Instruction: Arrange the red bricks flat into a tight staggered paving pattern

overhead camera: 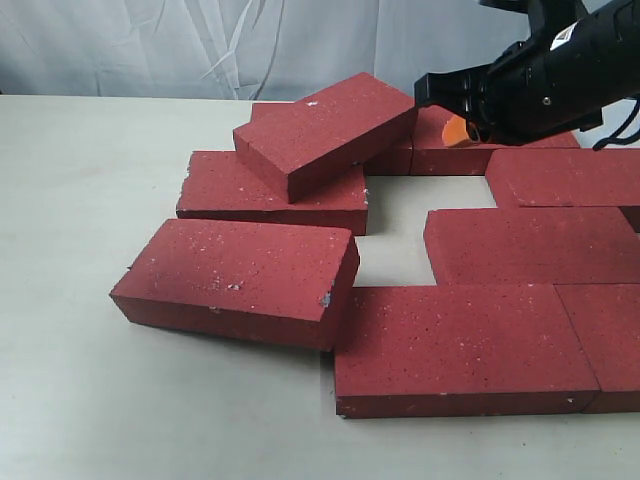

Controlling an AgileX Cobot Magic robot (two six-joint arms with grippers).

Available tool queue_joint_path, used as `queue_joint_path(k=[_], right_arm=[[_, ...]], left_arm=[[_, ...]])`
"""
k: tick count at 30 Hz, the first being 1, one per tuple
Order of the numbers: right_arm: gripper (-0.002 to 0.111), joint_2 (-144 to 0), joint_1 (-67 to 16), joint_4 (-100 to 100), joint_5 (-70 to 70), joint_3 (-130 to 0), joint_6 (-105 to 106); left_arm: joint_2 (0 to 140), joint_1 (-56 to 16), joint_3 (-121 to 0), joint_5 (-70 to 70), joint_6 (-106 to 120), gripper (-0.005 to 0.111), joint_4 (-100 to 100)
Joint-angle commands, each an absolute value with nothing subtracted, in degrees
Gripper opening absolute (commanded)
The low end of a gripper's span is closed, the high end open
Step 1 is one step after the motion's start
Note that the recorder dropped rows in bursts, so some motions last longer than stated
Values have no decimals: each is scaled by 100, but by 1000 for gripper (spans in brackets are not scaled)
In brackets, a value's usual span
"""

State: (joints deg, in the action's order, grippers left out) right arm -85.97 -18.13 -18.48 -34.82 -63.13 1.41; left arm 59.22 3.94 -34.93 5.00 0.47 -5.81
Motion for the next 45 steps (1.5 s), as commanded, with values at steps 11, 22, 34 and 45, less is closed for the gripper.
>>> queue_joint_path(k=[11, 22, 34, 45], right_arm=[[-1, -10162, -1776, -1738, -4446, -7955, 172], [-1, -11079, -1776, -1853, -4923, -8919, 172], [-1, -11594, -1776, -1855, -5184, -9350, 172], [-1, -11825, -1776, -1706, -5079, -9350, 184]], left_arm=[[8697, 173, -5290, 2086, 347, 0, -1021], [10153, 97, -6402, 3049, 1802, 0, -2626], [11340, 97, -7030, 2915, 2317, 0, -4225], [11508, 60, -7144, 2952, 2486, 0, -4262]])
